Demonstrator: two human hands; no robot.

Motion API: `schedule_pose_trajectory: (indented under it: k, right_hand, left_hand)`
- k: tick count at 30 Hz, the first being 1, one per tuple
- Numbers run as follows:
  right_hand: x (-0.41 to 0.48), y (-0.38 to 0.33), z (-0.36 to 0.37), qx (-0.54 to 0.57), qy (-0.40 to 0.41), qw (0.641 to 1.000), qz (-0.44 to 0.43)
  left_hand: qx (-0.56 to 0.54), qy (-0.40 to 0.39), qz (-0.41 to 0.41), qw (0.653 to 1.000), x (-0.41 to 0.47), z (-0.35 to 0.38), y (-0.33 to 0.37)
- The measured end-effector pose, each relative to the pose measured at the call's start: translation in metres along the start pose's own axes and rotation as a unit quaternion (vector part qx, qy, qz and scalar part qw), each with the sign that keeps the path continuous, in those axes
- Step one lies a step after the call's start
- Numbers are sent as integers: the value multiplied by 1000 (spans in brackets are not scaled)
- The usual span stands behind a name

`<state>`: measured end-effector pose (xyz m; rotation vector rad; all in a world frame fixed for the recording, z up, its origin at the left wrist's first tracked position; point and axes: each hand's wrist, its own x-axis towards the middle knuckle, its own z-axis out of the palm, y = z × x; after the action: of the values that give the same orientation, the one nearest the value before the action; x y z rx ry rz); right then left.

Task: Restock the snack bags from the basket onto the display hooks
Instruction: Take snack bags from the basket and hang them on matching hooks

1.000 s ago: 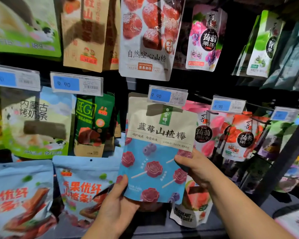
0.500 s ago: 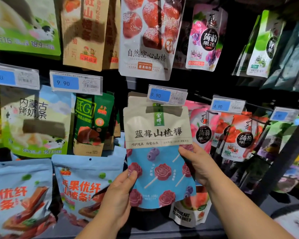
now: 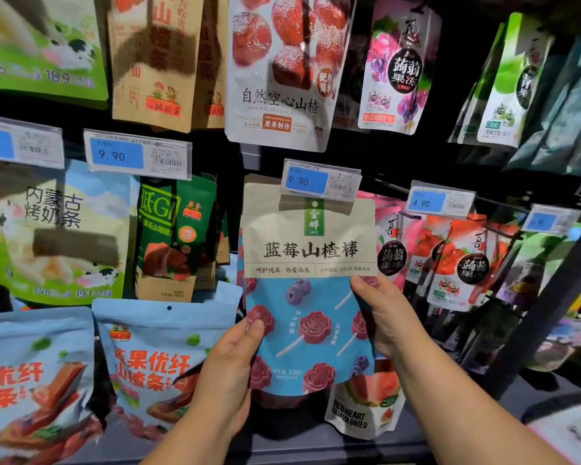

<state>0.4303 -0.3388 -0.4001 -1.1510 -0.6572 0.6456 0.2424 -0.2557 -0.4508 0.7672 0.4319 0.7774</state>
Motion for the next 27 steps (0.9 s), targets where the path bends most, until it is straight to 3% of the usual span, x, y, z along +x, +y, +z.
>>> schedule_pose_trajectory:
  k: [27]
  right_hand:
    - [15,2,10,-25,39,999,2]
  left_hand:
    - [18,29,23,999,13,5,6]
